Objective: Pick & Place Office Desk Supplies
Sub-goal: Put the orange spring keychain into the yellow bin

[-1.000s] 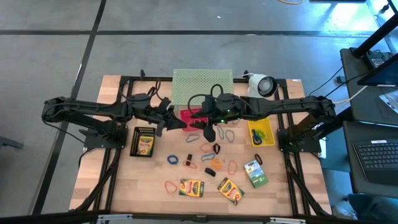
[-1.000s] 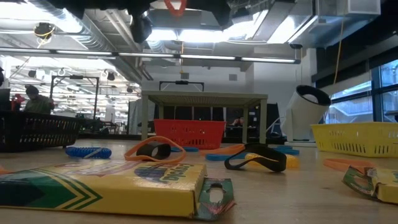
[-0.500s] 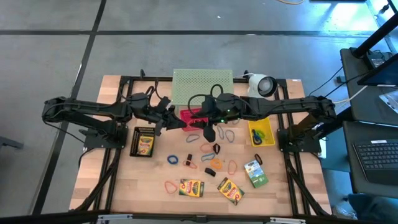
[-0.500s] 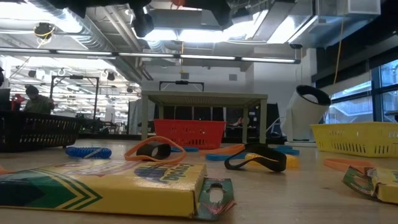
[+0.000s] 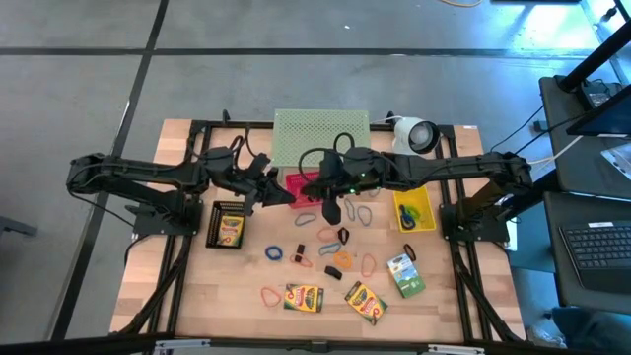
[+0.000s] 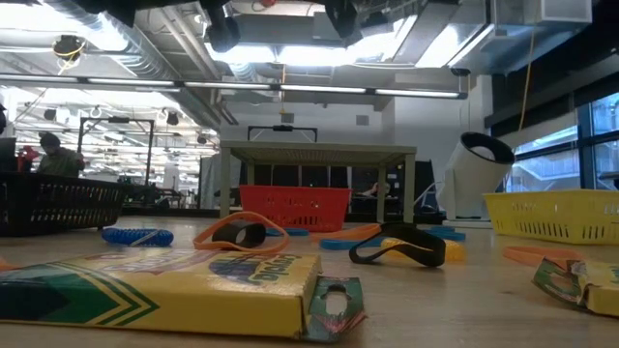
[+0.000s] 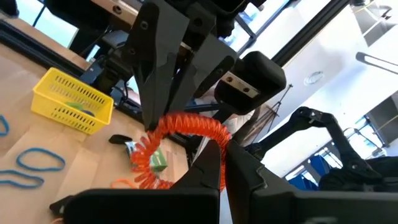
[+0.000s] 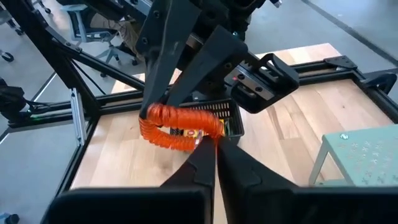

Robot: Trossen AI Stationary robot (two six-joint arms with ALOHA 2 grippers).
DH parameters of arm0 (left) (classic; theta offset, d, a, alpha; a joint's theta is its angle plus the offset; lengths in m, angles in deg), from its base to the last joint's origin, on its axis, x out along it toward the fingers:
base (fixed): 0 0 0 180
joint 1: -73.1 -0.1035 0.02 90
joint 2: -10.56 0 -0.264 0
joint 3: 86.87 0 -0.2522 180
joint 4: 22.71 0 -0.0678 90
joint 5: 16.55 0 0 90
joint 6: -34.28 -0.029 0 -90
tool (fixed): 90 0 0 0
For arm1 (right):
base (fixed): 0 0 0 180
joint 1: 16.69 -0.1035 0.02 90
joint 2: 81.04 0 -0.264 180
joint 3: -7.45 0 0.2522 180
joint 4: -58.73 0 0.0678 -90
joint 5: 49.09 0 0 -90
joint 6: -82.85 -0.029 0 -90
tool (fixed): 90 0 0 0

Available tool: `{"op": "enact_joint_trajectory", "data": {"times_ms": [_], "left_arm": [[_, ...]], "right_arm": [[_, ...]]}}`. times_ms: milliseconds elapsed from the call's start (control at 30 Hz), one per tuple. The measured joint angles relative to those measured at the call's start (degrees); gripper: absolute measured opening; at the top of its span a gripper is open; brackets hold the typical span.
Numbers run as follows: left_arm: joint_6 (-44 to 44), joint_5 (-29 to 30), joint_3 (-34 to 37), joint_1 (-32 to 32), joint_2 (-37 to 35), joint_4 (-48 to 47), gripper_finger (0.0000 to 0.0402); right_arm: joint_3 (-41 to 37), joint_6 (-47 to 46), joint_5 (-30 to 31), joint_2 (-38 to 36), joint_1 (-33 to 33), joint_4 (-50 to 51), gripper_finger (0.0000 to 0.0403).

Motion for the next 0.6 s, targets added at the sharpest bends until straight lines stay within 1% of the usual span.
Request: {"op": "enact_joint_trajectory", "data": {"times_ms": [67, 167, 267, 333, 433, 600], "left_arm": [[0.10, 0.01, 0.00, -0.01, 0.00, 0.48, 0.0002], [0.81, -0.22, 0.00, -0.03, 0.00, 0.90, 0.0002], [1.16, -0.89, 0.00, -0.01, 0.00, 0.92, 0.0002], [1.75, -1.28, 0.00, -0.01, 0.00, 0.92, 0.0002], [2.26, -1.42, 0.00, 0.01, 0.00, 0.92, 0.0002], [2.55, -1.76, 0.00, 0.01, 0.00, 0.94, 0.0002]], "right_arm": [[0.00, -0.90, -0.12, 0.00, 0.00, -0.19, 0.0009], [0.00, -0.63, -2.32, 0.00, -0.01, -0.38, 0.0004], [0.00, 0.77, -4.61, 0.00, -0.13, -0.45, 0.0021], [0.00, 1.94, -4.95, 0.00, -0.13, -0.80, 0.0043], [0.00, 2.83, -4.81, 0.00, -0.12, -1.00, 0.0087], [0.00, 2.58, -0.91, 0.00, -0.11, -1.03, 0.0179]]}}
